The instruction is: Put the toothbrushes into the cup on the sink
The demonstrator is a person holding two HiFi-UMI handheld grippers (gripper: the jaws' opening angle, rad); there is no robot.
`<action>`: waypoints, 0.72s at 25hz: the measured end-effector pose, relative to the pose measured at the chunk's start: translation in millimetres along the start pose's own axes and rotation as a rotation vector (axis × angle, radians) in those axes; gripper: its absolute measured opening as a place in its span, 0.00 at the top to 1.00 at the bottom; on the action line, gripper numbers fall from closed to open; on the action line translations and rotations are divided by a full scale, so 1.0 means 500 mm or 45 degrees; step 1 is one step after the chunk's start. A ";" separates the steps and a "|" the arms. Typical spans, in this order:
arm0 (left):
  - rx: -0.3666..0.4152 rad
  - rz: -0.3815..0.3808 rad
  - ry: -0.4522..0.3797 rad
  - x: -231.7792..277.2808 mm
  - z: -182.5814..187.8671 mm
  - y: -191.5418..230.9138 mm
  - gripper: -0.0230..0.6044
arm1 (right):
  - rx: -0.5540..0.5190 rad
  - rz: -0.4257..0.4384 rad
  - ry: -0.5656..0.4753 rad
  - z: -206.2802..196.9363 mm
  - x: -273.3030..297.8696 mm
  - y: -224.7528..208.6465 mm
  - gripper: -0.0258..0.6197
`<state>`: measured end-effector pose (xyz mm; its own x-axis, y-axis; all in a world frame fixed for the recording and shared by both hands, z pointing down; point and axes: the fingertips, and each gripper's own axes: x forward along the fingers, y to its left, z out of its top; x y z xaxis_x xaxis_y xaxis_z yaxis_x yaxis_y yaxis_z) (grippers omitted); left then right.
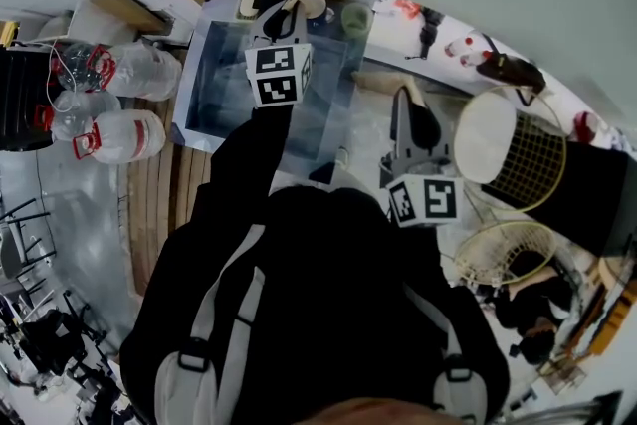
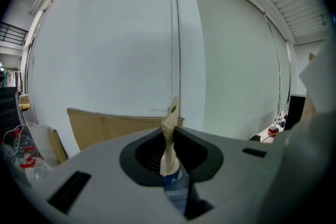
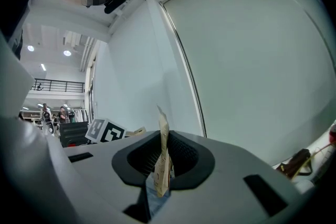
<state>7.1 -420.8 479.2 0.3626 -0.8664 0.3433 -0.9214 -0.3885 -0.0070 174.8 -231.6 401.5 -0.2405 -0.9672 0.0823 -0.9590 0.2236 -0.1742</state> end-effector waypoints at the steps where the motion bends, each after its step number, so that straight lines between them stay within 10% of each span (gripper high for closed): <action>1: 0.002 -0.002 0.005 0.009 -0.005 0.000 0.89 | -0.003 -0.002 0.002 -0.001 0.001 -0.001 0.90; 18: -0.033 -0.005 0.166 0.103 -0.118 0.011 0.89 | -0.023 -0.021 0.037 -0.015 0.022 -0.012 0.90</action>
<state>12.6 -449.2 552.1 0.3462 -0.8161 0.4628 -0.9241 -0.3817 0.0182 176.8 -242.8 410.7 -0.2288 -0.9668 0.1138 -0.9653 0.2102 -0.1551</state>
